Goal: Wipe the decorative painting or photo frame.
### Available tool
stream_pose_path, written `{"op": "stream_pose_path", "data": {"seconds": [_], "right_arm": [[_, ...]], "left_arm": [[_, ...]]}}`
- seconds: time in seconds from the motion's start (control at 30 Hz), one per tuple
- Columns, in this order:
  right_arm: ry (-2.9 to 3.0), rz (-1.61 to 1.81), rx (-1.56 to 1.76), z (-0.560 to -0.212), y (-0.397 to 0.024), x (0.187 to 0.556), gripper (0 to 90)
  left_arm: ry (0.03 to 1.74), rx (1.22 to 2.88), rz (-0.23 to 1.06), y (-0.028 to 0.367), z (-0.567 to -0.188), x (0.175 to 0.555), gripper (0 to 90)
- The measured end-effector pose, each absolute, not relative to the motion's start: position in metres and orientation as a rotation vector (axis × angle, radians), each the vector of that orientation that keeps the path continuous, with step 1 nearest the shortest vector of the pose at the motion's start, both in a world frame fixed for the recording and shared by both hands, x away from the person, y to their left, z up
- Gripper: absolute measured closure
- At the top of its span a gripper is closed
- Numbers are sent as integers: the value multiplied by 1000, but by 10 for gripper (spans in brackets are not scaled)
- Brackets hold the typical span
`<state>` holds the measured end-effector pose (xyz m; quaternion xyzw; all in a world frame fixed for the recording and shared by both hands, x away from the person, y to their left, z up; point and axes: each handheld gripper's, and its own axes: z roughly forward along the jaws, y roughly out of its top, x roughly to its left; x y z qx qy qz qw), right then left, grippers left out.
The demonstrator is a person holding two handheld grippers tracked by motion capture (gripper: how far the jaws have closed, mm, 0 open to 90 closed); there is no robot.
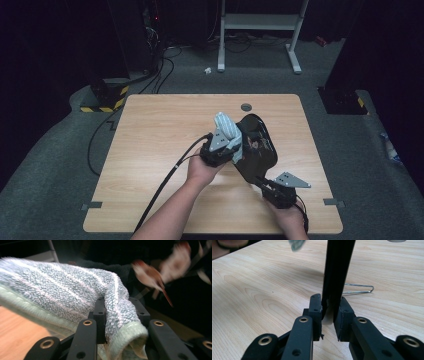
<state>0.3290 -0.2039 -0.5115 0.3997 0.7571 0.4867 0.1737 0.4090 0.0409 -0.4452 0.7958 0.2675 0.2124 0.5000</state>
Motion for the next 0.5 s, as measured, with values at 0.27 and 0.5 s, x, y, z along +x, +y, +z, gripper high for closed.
{"op": "stream_pose_path", "data": {"seconds": [0.27,0.5], "right_arm": [[2139,1379,1145,-511,-205,329,772],[2134,1374,1144,-511,-204,329,773]], "left_arm": [[661,2011,430,34,-485,399,707],[706,2055,354,36,-504,401,705]]}}
